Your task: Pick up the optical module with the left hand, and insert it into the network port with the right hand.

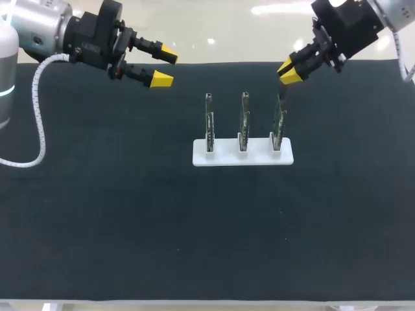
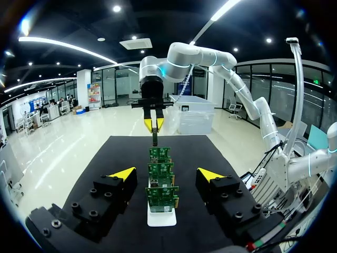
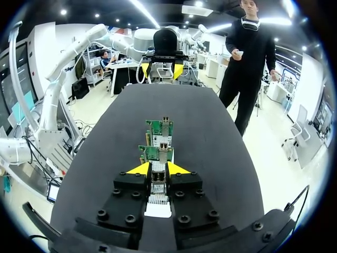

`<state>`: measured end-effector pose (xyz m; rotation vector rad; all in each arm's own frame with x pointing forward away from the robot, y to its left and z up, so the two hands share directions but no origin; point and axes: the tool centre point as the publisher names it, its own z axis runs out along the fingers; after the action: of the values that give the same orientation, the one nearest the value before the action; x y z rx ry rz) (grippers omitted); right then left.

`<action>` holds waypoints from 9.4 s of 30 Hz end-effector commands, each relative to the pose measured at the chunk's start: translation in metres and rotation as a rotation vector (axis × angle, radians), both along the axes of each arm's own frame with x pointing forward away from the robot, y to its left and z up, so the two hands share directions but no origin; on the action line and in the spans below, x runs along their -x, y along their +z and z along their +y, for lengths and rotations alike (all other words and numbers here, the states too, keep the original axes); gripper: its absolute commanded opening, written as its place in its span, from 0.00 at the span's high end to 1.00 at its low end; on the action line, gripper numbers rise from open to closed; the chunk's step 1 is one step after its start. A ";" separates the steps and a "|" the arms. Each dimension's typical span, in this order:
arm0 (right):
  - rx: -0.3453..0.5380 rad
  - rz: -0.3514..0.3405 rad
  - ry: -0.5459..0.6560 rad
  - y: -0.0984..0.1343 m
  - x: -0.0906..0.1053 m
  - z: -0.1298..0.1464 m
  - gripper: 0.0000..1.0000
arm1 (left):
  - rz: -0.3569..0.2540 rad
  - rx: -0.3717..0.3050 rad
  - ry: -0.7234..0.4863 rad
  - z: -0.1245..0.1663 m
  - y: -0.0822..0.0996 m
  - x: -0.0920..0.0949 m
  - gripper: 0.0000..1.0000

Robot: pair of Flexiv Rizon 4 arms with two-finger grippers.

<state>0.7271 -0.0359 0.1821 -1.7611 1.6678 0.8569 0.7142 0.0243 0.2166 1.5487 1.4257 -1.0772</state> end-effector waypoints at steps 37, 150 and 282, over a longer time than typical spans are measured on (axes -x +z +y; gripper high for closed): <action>0.000 0.017 -0.020 0.002 -0.004 0.002 1.00 | 0.001 -0.004 0.000 -0.001 0.000 -0.001 0.00; -0.003 0.009 -0.018 -0.003 -0.003 0.001 1.00 | 0.001 -0.004 0.000 -0.001 0.000 -0.001 0.00; -0.040 -0.048 -0.036 -0.036 0.001 0.003 1.00 | 0.001 -0.004 0.000 -0.001 0.000 -0.001 0.00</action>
<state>0.7271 -0.0335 0.1494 -1.7114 1.6288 0.8249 0.7142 0.0243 0.2166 1.5487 1.4256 -1.0772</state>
